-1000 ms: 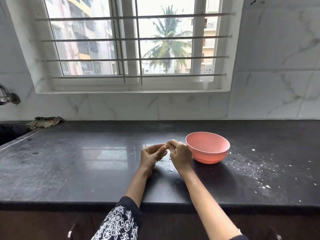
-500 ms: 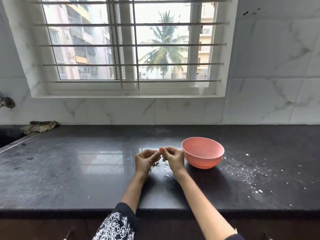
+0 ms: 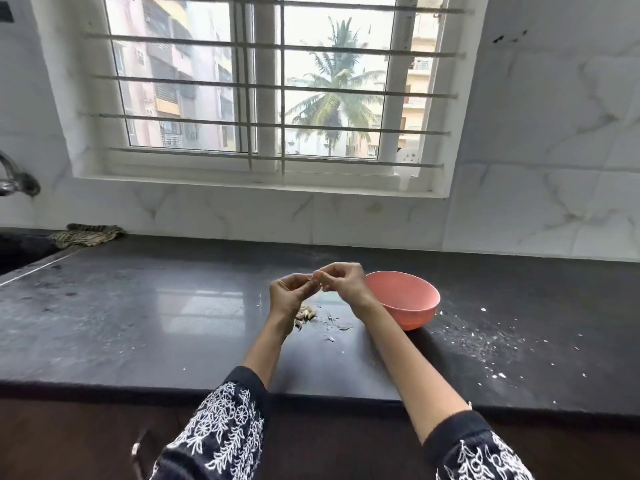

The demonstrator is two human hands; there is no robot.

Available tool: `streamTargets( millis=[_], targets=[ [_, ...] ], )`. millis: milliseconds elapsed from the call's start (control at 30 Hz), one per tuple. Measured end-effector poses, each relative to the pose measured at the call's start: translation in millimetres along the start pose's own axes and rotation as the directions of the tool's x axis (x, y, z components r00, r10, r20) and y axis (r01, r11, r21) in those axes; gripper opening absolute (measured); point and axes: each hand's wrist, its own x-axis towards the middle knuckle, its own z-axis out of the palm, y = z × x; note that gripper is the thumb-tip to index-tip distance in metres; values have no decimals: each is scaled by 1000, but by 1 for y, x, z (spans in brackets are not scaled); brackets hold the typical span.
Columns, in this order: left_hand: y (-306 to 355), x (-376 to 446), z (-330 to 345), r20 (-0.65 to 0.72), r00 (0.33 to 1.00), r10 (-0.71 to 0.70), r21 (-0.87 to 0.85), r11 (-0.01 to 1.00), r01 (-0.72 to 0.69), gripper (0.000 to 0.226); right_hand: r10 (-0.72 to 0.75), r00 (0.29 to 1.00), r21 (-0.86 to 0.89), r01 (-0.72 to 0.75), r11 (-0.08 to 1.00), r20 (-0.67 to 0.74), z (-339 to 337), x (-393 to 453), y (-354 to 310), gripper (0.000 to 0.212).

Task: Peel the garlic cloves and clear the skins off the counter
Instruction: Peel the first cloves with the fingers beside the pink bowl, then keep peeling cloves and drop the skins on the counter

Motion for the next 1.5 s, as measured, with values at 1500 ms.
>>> streamTargets(
  millis=[1500],
  targets=[
    [-38, -7, 136, -85, 923, -376, 404, 833, 377, 43, 149, 975, -803, -220, 553, -164, -121, -13, 15, 29]
  ],
)
